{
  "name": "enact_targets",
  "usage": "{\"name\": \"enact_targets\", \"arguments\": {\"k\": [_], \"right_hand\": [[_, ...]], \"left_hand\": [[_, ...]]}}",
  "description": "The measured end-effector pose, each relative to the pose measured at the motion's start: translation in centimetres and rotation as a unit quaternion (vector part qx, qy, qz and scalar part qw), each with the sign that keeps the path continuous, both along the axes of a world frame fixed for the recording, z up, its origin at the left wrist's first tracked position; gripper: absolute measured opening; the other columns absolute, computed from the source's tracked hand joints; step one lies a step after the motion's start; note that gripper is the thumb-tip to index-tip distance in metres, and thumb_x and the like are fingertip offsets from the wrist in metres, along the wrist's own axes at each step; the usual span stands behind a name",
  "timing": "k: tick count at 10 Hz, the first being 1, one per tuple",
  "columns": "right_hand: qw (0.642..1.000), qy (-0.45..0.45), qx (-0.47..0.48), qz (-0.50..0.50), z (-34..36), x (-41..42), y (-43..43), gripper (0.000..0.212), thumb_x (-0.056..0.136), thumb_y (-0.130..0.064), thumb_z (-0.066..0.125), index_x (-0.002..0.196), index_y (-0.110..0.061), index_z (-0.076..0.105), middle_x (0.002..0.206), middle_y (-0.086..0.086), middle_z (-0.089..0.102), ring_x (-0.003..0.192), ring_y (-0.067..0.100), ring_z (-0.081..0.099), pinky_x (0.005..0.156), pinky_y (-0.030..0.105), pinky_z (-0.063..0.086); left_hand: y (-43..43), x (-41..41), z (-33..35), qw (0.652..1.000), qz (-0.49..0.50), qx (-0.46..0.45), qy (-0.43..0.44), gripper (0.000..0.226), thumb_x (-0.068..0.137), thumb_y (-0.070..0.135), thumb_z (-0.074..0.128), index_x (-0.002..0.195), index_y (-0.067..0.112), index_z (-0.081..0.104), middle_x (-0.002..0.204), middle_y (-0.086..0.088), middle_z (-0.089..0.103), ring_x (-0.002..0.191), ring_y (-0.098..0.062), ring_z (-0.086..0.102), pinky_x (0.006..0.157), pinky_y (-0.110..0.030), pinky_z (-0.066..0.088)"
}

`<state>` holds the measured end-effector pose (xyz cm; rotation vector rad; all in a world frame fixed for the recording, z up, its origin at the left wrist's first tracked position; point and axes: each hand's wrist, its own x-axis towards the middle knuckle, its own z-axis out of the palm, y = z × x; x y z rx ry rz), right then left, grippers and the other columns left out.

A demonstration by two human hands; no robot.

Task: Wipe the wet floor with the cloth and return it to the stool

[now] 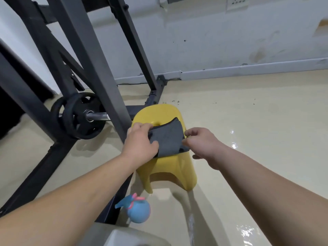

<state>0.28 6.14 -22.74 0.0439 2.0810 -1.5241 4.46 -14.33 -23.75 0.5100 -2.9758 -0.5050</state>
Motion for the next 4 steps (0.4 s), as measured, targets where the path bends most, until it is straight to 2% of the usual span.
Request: {"name": "enact_targets", "arguments": {"k": [1,2,3,4], "right_hand": [[1.0,0.027,0.002,-0.016,0.1,-0.1,0.9,0.039,0.089,-0.006,0.059,0.127,-0.002,0.061,0.111,0.016,0.063,0.093,0.025,0.057,0.083,0.045,0.055],[0.998,0.044,-0.028,-0.033,0.0,0.1,2.0,0.016,0.091,-0.012,0.058,0.104,-0.013,0.068,0.112,0.011,0.072,0.087,0.023,0.066,0.07,0.031,0.05],[0.996,0.081,-0.018,-0.018,0.6,1.5,3.6,0.015,0.095,-0.017,0.057,0.094,-0.013,0.071,0.098,0.011,0.076,0.088,0.028,0.073,0.068,0.028,0.052],[0.991,0.136,-0.008,-0.016,1.7,2.5,5.9,0.016,0.096,-0.021,0.061,0.089,-0.015,0.074,0.09,0.007,0.077,0.089,0.03,0.071,0.067,0.036,0.056]], "left_hand": [[1.1,0.5,-0.6,0.996,-0.083,-0.014,0.015,0.036,0.092,0.028,0.065,0.128,0.025,0.067,0.122,0.007,0.054,0.119,-0.018,0.048,0.1,-0.033,0.047],[2.2,0.4,-0.9,0.991,-0.132,-0.008,0.014,0.028,0.094,0.027,0.064,0.121,0.026,0.07,0.117,0.008,0.057,0.117,-0.017,0.052,0.099,-0.037,0.05],[3.9,0.1,-0.8,0.985,-0.166,0.01,0.04,0.028,0.094,0.025,0.063,0.122,0.025,0.069,0.116,0.009,0.058,0.113,-0.014,0.054,0.096,-0.037,0.051],[5.7,-0.5,-0.2,0.981,-0.175,0.053,0.061,0.032,0.094,0.022,0.063,0.126,0.024,0.067,0.111,0.009,0.06,0.105,-0.01,0.055,0.094,-0.034,0.051]]}}
